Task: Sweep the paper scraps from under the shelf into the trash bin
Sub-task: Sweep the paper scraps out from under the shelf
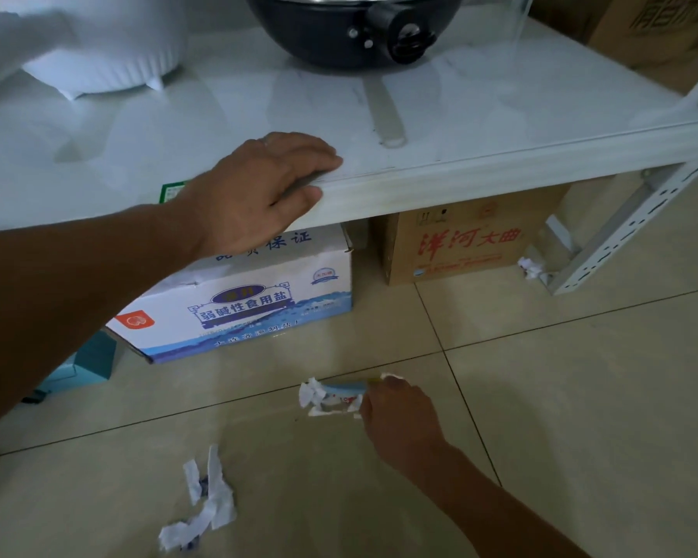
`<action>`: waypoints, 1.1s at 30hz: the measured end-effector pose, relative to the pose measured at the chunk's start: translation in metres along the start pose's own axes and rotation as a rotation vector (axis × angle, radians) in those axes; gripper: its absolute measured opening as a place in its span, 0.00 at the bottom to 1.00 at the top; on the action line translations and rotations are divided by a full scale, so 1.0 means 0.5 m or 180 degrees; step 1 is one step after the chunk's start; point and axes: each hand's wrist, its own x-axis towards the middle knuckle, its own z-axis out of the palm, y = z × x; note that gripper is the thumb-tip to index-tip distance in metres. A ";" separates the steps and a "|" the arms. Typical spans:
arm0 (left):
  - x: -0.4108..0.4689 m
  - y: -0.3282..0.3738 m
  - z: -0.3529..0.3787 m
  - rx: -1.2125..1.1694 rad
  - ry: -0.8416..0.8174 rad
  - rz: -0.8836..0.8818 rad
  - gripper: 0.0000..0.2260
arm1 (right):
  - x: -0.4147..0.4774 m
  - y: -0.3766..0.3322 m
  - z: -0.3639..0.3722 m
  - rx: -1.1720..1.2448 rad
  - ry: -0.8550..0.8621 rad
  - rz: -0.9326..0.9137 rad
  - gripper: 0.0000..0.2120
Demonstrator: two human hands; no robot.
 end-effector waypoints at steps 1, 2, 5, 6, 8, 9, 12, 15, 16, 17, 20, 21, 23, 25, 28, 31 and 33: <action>0.001 0.002 -0.001 0.0004 -0.0009 0.0008 0.21 | -0.006 0.011 -0.005 0.0013 0.0105 0.0146 0.07; 0.002 0.003 -0.003 0.0003 -0.0015 0.0011 0.21 | -0.011 0.027 -0.006 0.0038 0.0193 0.0239 0.07; 0.006 0.013 -0.009 0.0065 -0.0039 0.0028 0.22 | -0.039 0.065 -0.007 0.0522 0.0102 0.0379 0.12; 0.011 0.022 -0.011 0.0113 -0.0041 0.0054 0.22 | -0.049 0.073 -0.008 0.0599 0.0140 0.0331 0.14; 0.034 0.053 -0.011 0.0191 -0.0017 0.0201 0.22 | -0.059 0.099 -0.028 0.0719 0.0354 0.0356 0.14; 0.053 0.075 -0.007 0.0203 -0.0004 0.0308 0.22 | -0.059 0.121 -0.045 0.0829 0.0505 0.0471 0.14; 0.144 0.153 0.017 0.0264 -0.0052 0.0704 0.22 | -0.043 0.221 -0.099 0.1535 0.0907 0.1227 0.13; 0.254 0.226 0.052 0.0190 -0.0013 0.0900 0.21 | -0.010 0.338 -0.144 0.2259 0.1556 0.2152 0.16; 0.288 0.244 0.062 0.0170 -0.0001 0.0887 0.22 | 0.007 0.374 -0.151 0.2364 0.1720 0.2329 0.16; 0.319 0.258 0.071 0.0196 -0.0009 0.0891 0.22 | 0.027 0.405 -0.158 0.2379 0.1810 0.2428 0.16; 0.381 0.264 0.090 0.0404 -0.0144 0.1016 0.22 | 0.104 0.469 -0.169 0.2342 0.1851 0.2407 0.15; 0.390 0.259 0.095 0.0372 -0.0193 0.0988 0.22 | 0.131 0.484 -0.171 0.2339 0.1862 0.2387 0.15; 0.392 0.248 0.106 0.0159 -0.0205 0.0831 0.23 | 0.182 0.510 -0.174 0.2430 0.1975 0.2431 0.15; 0.392 0.241 0.115 -0.0004 -0.0087 0.0802 0.23 | 0.224 0.531 -0.172 0.2523 0.2124 0.2534 0.16; 0.398 0.234 0.121 -0.0030 -0.0013 0.0846 0.21 | 0.271 0.554 -0.164 0.2480 0.2116 0.2538 0.16; 0.401 0.229 0.125 -0.0131 -0.0022 0.0855 0.23 | 0.308 0.574 -0.172 0.2533 0.2096 0.2474 0.15; 0.402 0.228 0.125 -0.0219 -0.0006 0.0857 0.24 | 0.328 0.584 -0.187 0.2533 0.1996 0.2438 0.13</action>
